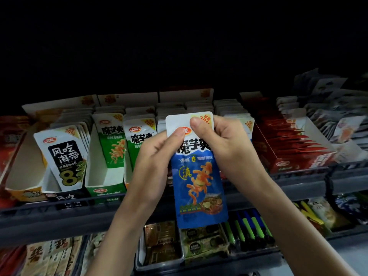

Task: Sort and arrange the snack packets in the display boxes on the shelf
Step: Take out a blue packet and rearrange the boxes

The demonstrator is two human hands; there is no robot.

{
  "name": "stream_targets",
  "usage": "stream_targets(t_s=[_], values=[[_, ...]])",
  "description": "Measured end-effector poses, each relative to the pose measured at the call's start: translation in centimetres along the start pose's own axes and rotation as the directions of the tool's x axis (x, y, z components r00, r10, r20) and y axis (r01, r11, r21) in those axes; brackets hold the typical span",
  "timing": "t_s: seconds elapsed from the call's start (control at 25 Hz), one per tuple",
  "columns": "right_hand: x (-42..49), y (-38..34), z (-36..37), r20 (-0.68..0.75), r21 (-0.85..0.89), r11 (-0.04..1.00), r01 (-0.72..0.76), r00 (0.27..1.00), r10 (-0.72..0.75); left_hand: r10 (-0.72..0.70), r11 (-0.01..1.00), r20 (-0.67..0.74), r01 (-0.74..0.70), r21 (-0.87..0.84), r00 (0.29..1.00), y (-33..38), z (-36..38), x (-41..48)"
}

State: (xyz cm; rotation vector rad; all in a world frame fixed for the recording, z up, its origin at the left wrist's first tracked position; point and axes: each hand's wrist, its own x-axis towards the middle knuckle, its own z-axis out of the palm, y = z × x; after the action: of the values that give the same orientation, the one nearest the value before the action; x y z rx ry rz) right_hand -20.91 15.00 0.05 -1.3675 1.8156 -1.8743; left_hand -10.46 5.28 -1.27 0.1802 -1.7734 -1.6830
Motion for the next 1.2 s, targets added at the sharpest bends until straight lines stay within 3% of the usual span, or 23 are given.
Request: stream_targets(t_s=[0.16,0.28,0.4,0.48,0.56,0.64,0.72,0.8,1.2], values=[[0.0,-0.9,-2.2,0.12,-0.099,0.992,-0.078,0.989,0.09,0.006,0.992,-0.001,-0.006,0.129,1.0,0.2,0.9,-0.1],[-0.4,-2.0,-3.4,0.125,-0.079,0.986,-0.149,0.979,0.158,0.037,0.979,-0.022,-0.032,0.202,0.999,-0.1,2.0,0.0],[-0.4,-2.3,-5.1,-0.122,-0.064,0.989,-0.132,0.985,0.123,0.074,0.959,-0.029,-0.063,0.276,0.997,-0.8,2.6,0.2],[0.0,-2.0,-6.9,-0.347,-0.056,0.997,-0.054,0.937,0.032,0.111,0.913,-0.021,-0.094,0.397,0.994,-1.5,3.1,0.3],[0.1,-1.4,-8.7,-0.494,-0.051,0.998,0.026,0.868,-0.048,0.163,0.81,0.024,-0.148,0.567,0.986,-2.5,3.6,0.3],[0.0,-0.4,-9.6,-0.549,-0.073,0.997,0.038,0.832,-0.072,0.17,0.633,0.129,-0.208,0.745,0.977,-3.3,4.2,0.4],[-0.1,0.7,-10.1,-0.56,-0.089,0.996,0.007,0.826,-0.056,0.089,0.491,0.25,-0.261,0.831,0.964,-4.0,4.6,0.4],[-0.1,1.5,-10.3,-0.562,-0.102,0.995,-0.018,0.826,-0.043,0.025,0.421,0.326,-0.306,0.854,0.945,-4.4,5.2,0.4],[0.0,3.3,-10.0,-0.461,-0.354,0.933,-0.065,0.88,-0.114,-0.07,0.256,0.359,-0.331,0.908,0.931,-5.6,6.5,0.7]])
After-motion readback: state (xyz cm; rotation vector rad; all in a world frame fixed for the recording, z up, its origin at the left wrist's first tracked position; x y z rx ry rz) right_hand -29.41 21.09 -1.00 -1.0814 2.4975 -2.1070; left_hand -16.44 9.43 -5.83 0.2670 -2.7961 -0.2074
